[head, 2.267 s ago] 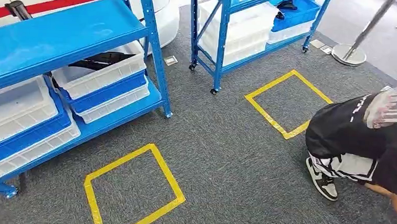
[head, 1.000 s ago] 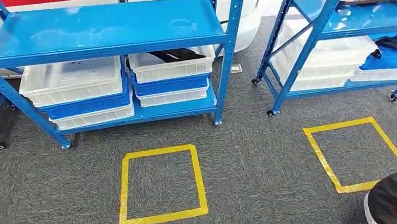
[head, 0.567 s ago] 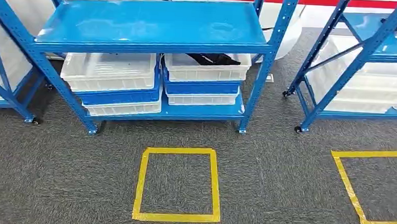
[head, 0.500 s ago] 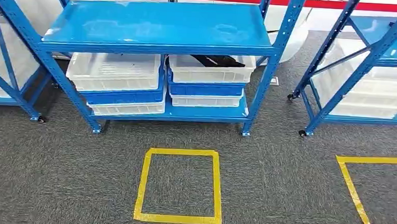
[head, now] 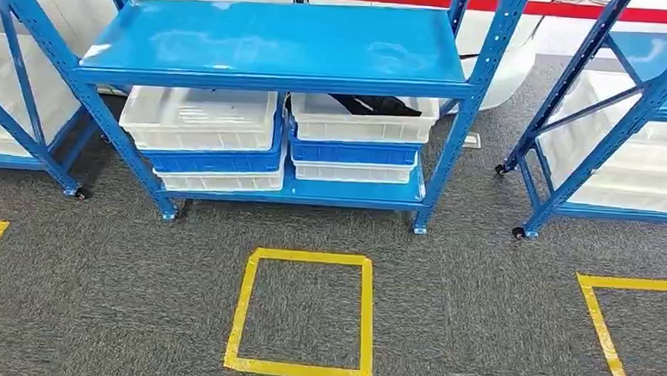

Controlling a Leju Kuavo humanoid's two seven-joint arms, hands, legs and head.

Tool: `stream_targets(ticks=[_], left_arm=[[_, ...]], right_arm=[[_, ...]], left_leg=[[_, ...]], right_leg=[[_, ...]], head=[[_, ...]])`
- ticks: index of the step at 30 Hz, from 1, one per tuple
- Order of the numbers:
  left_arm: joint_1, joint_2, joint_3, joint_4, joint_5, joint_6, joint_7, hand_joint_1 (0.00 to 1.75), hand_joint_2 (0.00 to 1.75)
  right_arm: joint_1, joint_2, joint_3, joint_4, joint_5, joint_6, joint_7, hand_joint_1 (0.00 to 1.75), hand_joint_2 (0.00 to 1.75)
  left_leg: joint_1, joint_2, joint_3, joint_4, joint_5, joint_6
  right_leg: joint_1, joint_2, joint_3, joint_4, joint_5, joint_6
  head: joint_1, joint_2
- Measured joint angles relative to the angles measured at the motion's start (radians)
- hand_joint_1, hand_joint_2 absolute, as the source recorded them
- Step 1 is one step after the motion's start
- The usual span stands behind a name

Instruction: Take the parts from the cabinet and place them on the table.

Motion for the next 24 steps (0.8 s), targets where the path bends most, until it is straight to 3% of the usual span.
stream_targets(ticks=[1,4,5,6,7,9,10,11,12,14,15,16,17,19,20,24], left_arm=[[-0.002,0.003,0.0,0.0,0.0,0.0,0.001,0.0,0.0],[-0.003,0.002,-0.001,0.0,-0.001,-0.004,0.001,0.0,0.0],[-0.003,0.002,0.0,0.0,0.0,-0.005,0.0,0.0,0.0],[-0.002,0.001,0.0,0.0,-0.001,-0.01,-0.001,0.0,0.0],[-0.002,0.0,0.0,0.0,-0.002,-0.015,-0.002,0.0,0.0],[-0.003,-0.001,-0.001,0.0,-0.005,-0.022,-0.003,0.0,0.0],[-0.003,-0.001,-0.001,0.0,-0.008,-0.024,-0.004,0.0,0.0],[-0.003,-0.001,-0.001,0.0,-0.008,-0.025,-0.005,0.0,0.0],[-0.003,-0.001,-0.001,0.0,-0.009,-0.027,-0.004,0.0,1.75],[-0.002,-0.001,-0.001,0.0,-0.013,-0.034,-0.004,0.0,1.75],[-0.003,-0.001,-0.001,0.0,-0.014,-0.034,-0.004,0.0,1.75],[-0.003,-0.001,-0.001,0.0,-0.015,-0.034,-0.004,0.0,1.75],[-0.003,-0.001,-0.001,0.0,-0.015,-0.034,-0.002,0.0,1.75],[-0.003,-0.001,-0.001,0.0,-0.015,-0.033,0.001,0.0,1.75],[-0.003,-0.001,-0.001,0.0,-0.015,-0.033,0.002,0.0,1.75],[-0.003,-0.001,-0.001,0.0,-0.015,-0.033,0.002,0.0,1.75]], right_arm=[[0.0,0.002,0.0,0.0,-0.002,0.0,0.0,0.0,0.0],[-0.001,0.003,0.0,0.0,-0.013,-0.001,-0.001,0.0,0.0],[-0.001,0.004,0.0,0.0,-0.021,-0.003,-0.004,0.0,0.0],[-0.001,0.002,-0.002,0.0,-0.027,-0.004,-0.008,0.0,0.0],[-0.003,0.001,-0.004,0.0,-0.033,-0.006,-0.013,0.0,0.0],[-0.002,0.0,-0.01,0.0,-0.046,-0.007,-0.023,0.0,0.0],[-0.002,0.0,-0.014,0.0,-0.051,-0.008,-0.026,0.0,0.0],[-0.001,0.0,-0.017,0.0,-0.056,-0.009,-0.028,0.0,0.0],[0.001,0.0,-0.021,0.0,-0.059,-0.009,-0.029,0.0,1.75],[0.0,-0.003,-0.027,0.0,-0.065,-0.01,-0.035,0.0,1.75],[-0.001,-0.004,-0.031,0.0,-0.066,-0.01,-0.038,0.0,1.75],[-0.002,-0.002,-0.033,0.0,-0.068,-0.009,-0.042,0.0,1.75],[-0.005,-0.001,-0.037,0.0,-0.07,-0.009,-0.046,0.0,1.75],[-0.005,-0.001,-0.039,0.0,-0.073,-0.009,-0.047,0.0,1.75],[-0.005,-0.001,-0.04,0.0,-0.074,-0.009,-0.047,0.0,1.75],[-0.005,-0.001,-0.04,0.0,-0.074,-0.009,-0.048,0.0,1.75]], left_leg=[[-0.008,0.009,0.007,-0.011,-0.019,0.004],[-0.016,0.003,0.006,-0.016,-0.021,0.014],[-0.014,-0.001,0.024,-0.043,-0.011,0.021],[-0.006,-0.002,0.039,-0.063,0.0,0.017],[-0.006,-0.004,0.043,-0.072,0.002,0.026],[-0.008,-0.009,0.043,-0.071,0.001,0.026],[-0.009,-0.011,0.042,-0.071,-0.001,0.027],[-0.009,-0.016,0.043,-0.071,-0.003,0.025],[-0.008,-0.019,0.045,-0.07,-0.004,0.023],[-0.007,-0.026,0.05,-0.064,-0.011,0.013],[-0.007,-0.027,0.048,-0.054,-0.017,0.005],[-0.015,-0.028,0.046,-0.046,-0.025,-0.004],[-0.016,-0.028,0.044,-0.041,-0.035,-0.01],[-0.011,-0.027,0.047,-0.042,-0.033,-0.015],[-0.006,-0.027,0.046,-0.037,-0.035,-0.018],[-0.004,-0.027,0.045,-0.035,-0.036,-0.019]], right_leg=[[0.012,-0.002,0.0,0.0,-0.005,0.008],[0.005,-0.011,0.002,-0.01,-0.006,0.021],[0.015,-0.014,0.01,-0.017,-0.007,0.028],[0.01,-0.012,0.004,0.002,-0.014,0.028],[0.012,-0.006,-0.023,0.054,-0.044,0.021],[0.006,-0.001,-0.111,0.211,-0.105,0.013],[0.004,0.0,-0.153,0.277,-0.121,0.016],[0.002,0.0,-0.172,0.297,-0.114,0.025],[0.0,0.0,-0.164,0.268,-0.091,0.036],[-0.009,0.0,-0.086,0.087,-0.003,0.063],[-0.015,0.0,-0.05,0.01,0.024,0.069],[-0.009,0.002,-0.055,0.006,0.025,0.06],[-0.011,0.003,-0.047,0.002,0.027,0.044],[-0.004,0.003,-0.044,0.004,0.027,0.029],[-0.013,0.003,-0.042,0.003,0.031,0.022],[-0.018,0.004,-0.04,0.001,0.032,0.02]], head=[[0.002,0.0],[-0.001,0.0],[-0.002,0.0],[0.002,0.0],[0.003,0.0],[0.004,0.0],[0.004,0.0],[0.005,0.0],[0.005,0.0],[0.005,0.0],[0.006,0.0],[0.006,0.0],[0.005,0.0],[0.005,0.0],[0.006,0.0],[0.006,0.0]])
